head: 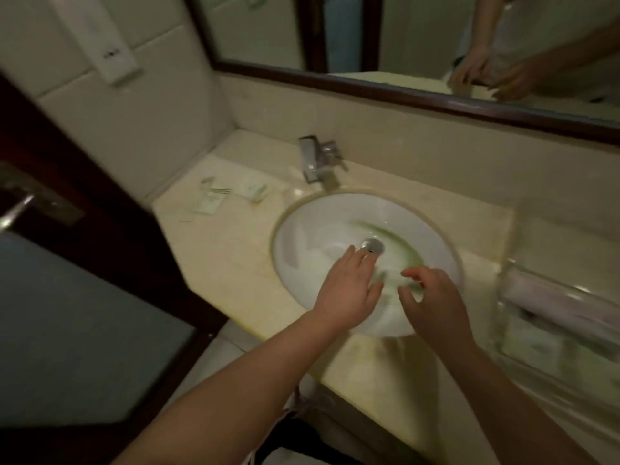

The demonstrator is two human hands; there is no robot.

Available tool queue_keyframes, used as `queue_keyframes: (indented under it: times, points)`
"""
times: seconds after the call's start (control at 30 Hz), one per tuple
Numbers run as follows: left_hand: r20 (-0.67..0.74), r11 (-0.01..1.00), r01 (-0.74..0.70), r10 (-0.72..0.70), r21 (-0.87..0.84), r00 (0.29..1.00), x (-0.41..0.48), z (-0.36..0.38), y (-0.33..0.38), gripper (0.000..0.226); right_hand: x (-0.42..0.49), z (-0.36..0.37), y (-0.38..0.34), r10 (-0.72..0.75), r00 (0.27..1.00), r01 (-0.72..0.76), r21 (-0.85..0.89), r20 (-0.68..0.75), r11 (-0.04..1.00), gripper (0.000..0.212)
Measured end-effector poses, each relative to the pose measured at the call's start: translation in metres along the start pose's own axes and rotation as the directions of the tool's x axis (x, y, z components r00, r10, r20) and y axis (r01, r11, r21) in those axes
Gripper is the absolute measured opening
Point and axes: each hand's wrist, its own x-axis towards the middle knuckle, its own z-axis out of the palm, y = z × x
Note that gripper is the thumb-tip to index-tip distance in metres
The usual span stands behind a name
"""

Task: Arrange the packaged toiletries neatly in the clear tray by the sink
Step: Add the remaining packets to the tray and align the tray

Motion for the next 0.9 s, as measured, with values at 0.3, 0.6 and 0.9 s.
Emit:
queue_keyframes:
  times: [0.3,0.6,0.9]
  points:
    - [-0.2,0.931,0.351,-0.365,-0.105,0.909,0.018,-0.116,-0.276,0.039,0.122,0.189,-0.184,-0.037,0.972,0.031,0.028,0.234,0.999,0.031]
    - [-0.198,0.768,0.612,-0.64,-0.191,0.742,0.06,-0.176,-0.411,0.019,0.215,0.269,-0.259,0.069,0.977,-0.044,-0.128,0.2,0.991,0.035]
    - [-0.042,0.842,0.537,-0.535,0.056,0.844,0.099,-0.155,-0.416,0.043,0.258,0.306,-0.26,0.207,0.956,-0.152,-0.255,0.207,0.955,0.047]
